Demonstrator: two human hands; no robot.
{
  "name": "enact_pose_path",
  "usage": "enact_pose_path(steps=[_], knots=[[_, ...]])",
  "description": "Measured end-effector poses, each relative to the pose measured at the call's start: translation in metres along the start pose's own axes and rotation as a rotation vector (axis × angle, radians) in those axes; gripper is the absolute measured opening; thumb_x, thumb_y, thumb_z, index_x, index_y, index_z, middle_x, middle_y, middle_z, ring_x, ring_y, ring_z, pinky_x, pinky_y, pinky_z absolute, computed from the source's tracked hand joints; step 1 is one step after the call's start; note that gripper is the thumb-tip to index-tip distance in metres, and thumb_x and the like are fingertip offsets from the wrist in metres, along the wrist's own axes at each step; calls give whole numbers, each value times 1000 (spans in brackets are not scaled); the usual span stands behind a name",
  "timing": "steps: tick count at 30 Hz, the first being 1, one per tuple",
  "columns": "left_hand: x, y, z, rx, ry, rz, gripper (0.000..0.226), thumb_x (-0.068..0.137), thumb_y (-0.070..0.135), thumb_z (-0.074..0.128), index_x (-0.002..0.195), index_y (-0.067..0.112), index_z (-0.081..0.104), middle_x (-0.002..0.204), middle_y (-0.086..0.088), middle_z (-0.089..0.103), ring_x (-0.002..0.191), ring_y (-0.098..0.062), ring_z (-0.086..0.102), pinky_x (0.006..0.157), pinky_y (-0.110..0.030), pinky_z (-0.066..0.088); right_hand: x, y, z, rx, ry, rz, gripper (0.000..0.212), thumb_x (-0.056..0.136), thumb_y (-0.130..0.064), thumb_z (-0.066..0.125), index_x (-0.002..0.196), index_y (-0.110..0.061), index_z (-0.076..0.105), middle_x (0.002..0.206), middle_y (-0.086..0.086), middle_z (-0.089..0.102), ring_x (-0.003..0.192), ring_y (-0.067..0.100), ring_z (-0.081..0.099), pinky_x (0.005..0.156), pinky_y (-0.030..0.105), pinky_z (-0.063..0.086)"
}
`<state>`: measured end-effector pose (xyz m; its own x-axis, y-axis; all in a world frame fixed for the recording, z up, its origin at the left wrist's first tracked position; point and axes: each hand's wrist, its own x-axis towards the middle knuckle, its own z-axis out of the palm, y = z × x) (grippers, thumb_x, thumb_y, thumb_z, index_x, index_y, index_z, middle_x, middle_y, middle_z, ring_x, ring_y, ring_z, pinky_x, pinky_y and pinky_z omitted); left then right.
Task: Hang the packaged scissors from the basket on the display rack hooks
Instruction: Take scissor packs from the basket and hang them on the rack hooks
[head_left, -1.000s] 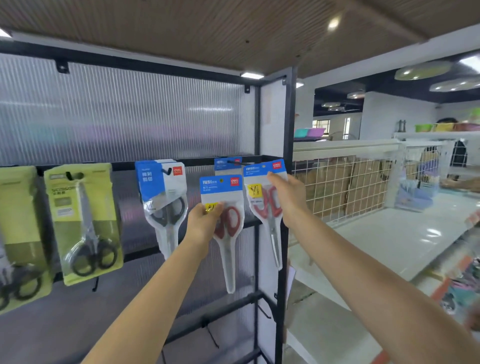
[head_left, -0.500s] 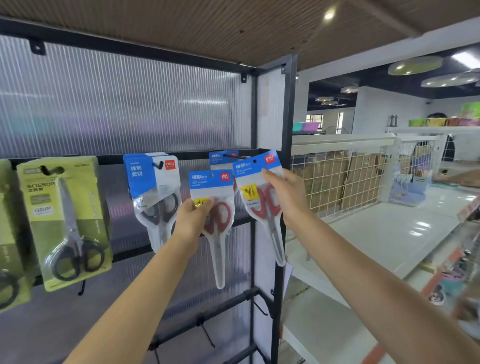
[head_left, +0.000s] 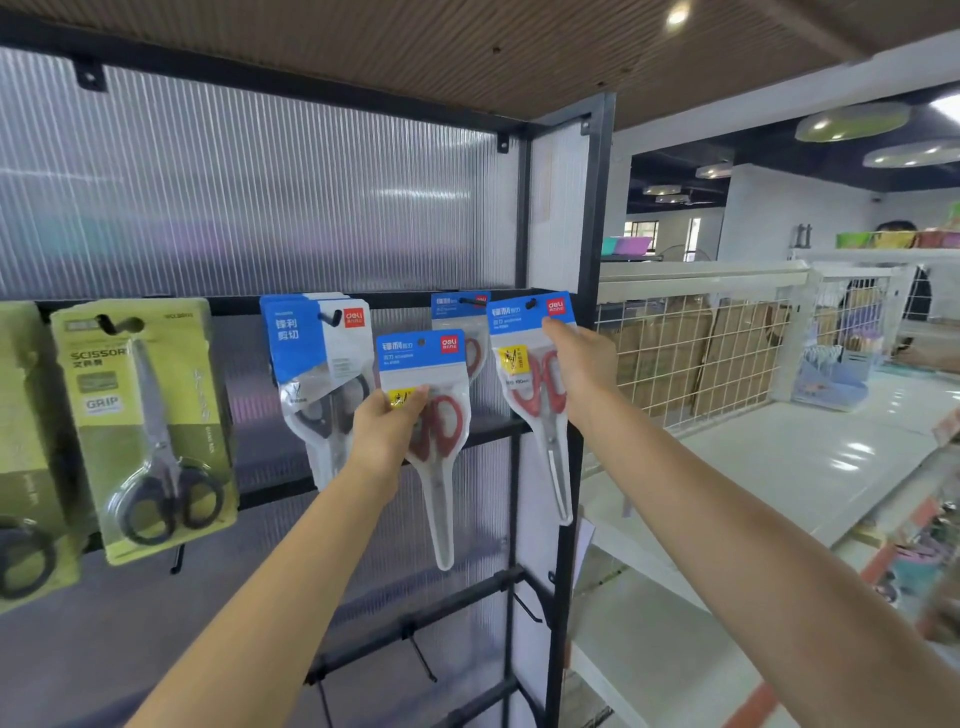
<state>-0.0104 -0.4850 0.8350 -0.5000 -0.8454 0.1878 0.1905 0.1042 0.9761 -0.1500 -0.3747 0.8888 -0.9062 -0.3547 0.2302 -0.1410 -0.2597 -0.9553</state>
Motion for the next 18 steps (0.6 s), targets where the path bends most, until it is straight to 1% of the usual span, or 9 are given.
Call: enact_pose_path(steps=[4,7,9,11,13,14,15,16,18], knots=[[3,-5,-3,24,5,-1,27,90,29,60,111,13,58,109,-8,65,103,-27,62,94,-49,49,7,5,3,-47,-28,26,14,89,-21,61,89,-7,63,72,-3,62,66,8,58,66,23,46],[6,-8,-1,26,2,0,22,90,29,61,106,15,58,106,-8,66,100,-28,63,93,-50,50,15,8,8,-98,-73,38,19,91,-28,60,95,-9,62,75,-4,62,64,5,57,57,18,43],[8,-11,1,25,-4,7,21,90,28,60,105,14,57,103,-7,66,98,-26,62,92,-45,51,20,9,14,-149,-72,15,24,91,-30,61,99,-8,64,79,-3,62,67,8,57,56,17,41],[8,-13,2,37,-7,24,20,91,27,59,106,13,56,99,-4,63,93,-21,60,86,-36,50,26,11,20,-203,-73,-18,23,90,-30,62,95,-8,65,81,0,63,75,13,60,59,19,45],[10,-16,3,47,-6,35,24,91,27,59,109,11,56,99,-3,62,91,-19,58,80,-31,48,32,14,28,-245,-81,-47,19,90,-32,62,82,-14,65,90,6,69,85,20,65,75,30,51],[11,-18,3,54,-8,37,25,91,28,59,109,10,56,98,-2,62,90,-18,58,77,-28,47,36,15,32,-262,-86,-62,21,90,-32,62,76,-16,63,94,9,69,85,22,65,79,32,50],[11,-20,2,62,-9,42,24,91,28,59,108,11,56,96,-1,61,87,-16,58,73,-24,47,39,16,36,-290,-90,-69,23,90,-33,62,75,-15,62,92,9,68,83,21,63,79,32,49],[13,-22,2,66,-14,44,21,91,27,59,105,11,55,92,0,61,82,-13,58,67,-20,46,43,18,41,-319,-88,-78,25,90,-34,61,78,-12,63,90,9,66,82,20,61,78,33,48],[15,-26,2,80,-38,53,17,91,26,59,101,12,54,88,3,60,75,-6,56,57,-13,44,51,22,49,-359,-76,-78,31,90,-36,60,91,-6,65,92,8,66,85,21,62,84,36,49]])
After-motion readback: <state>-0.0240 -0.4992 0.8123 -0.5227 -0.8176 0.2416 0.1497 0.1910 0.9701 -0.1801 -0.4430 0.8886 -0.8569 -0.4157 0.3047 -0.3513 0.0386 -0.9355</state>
